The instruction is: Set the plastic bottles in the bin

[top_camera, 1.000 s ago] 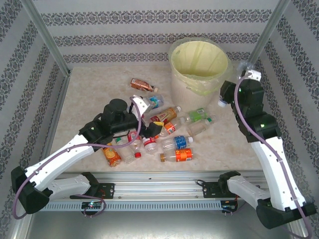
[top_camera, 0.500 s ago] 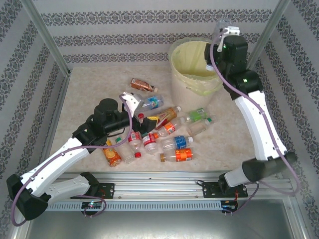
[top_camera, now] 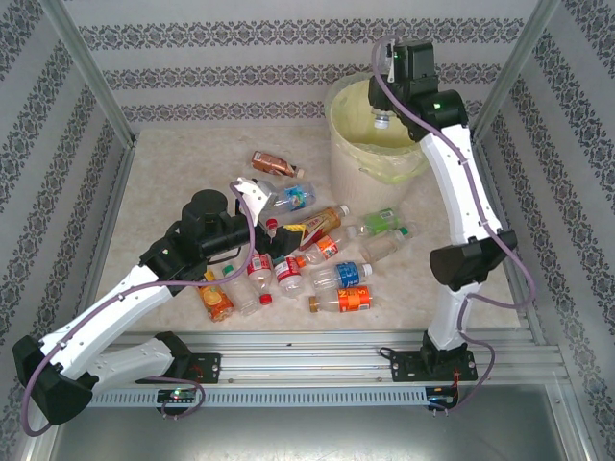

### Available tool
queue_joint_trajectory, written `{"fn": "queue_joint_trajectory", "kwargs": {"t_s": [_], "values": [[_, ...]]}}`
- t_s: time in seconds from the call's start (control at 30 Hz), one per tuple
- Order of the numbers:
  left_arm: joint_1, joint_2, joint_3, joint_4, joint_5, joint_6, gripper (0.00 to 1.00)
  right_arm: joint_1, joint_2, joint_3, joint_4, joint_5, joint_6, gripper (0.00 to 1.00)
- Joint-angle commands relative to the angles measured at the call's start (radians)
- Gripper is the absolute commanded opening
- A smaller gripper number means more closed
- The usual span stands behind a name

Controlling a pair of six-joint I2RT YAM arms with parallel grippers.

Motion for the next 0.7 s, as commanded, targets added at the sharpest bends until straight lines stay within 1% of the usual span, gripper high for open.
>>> {"fn": "queue_joint_trajectory", "kwargs": {"t_s": [0.0,0.23,0.4,0.67], "values": [[0.012,-0.001,0.002,0.026,-0.006,0.002,1.00,-0.021,0.064,0.080,-0.129,-0.037,0.031,0.43],[0.012,0.004,0.003,0.024,-0.003,0.003,1.00,-0.040,0.104,0.029,-0.135,-0.093,0.031,0.44],[0.012,0.009,0.005,0.021,0.002,0.003,1.00,-0.053,0.133,-0.010,-0.153,-0.107,0.045,0.46],[0.012,0.013,0.006,0.018,0.001,0.006,1.00,-0.064,0.159,-0.096,-0.146,-0.150,0.054,0.46]]}}
